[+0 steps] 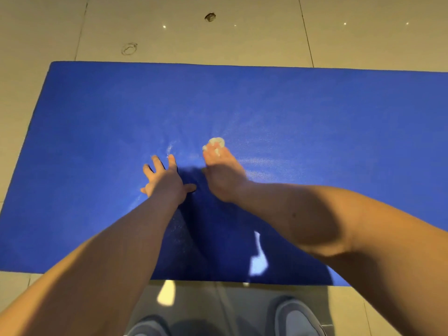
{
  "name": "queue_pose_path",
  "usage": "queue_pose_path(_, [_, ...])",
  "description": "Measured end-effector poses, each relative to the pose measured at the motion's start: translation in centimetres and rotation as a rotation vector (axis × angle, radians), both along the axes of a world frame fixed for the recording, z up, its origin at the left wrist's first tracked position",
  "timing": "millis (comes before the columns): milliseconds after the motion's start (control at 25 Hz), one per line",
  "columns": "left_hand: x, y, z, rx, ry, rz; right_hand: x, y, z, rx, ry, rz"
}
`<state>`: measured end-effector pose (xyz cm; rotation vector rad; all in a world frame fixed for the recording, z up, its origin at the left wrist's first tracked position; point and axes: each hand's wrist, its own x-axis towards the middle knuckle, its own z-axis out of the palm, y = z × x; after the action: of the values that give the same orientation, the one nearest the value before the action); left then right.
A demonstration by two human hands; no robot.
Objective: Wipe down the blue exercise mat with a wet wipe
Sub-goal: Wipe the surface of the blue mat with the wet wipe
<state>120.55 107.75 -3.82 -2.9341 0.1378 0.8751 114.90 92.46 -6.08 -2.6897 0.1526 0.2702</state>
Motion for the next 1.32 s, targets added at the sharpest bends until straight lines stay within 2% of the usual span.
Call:
queue_pose_path(80, [0.1,0.0,0.2,0.014,0.005,0.0,-0.4,1.1,-0.2,-0.018,0.026,0.157])
queue_pose_path(200, [0.0,0.1,0.5,0.039,0.007,-0.011,-0.4,-1.4,-0.9,-0.116,0.028,0.203])
queue_pose_path(400, [-0.9,0.8,1.5,0.025,0.026,-0.016,-1.9,-8.1,-0.2,-0.297,0.162,0.01])
queue_pose_path(560, [-3.7,2.4,2.4,0.047,0.063,0.002,-1.2,-4.9,-0.3,-0.396,0.23,-0.083])
queue_pose_path(640, [-5.3,3.4,2.2,0.039,0.058,0.012,-1.5,-1.1,-0.4,-0.363,0.192,-0.023])
queue_pose_path(760, [-6.5,4.2,2.0,-0.003,0.049,0.01,-3.1,3.6,-1.1,-0.182,0.135,0.154])
queue_pose_path(880, [-6.6,4.4,1.9,0.009,0.043,-0.001,-4.3,4.1,-1.4,-0.158,0.13,0.191])
queue_pose_path(1000, [-6.8,4.4,1.7,0.02,0.031,-0.012,-5.3,0.9,-1.1,-0.207,0.117,0.124])
queue_pose_path(1160, [-7.6,4.8,1.8,-0.02,0.028,0.005,-7.2,-3.8,-0.8,-0.245,0.143,-0.101])
queue_pose_path(1320, [-9.3,6.4,1.2,-0.068,0.041,0.036,-7.0,-2.3,-0.5,-0.225,0.195,-0.217])
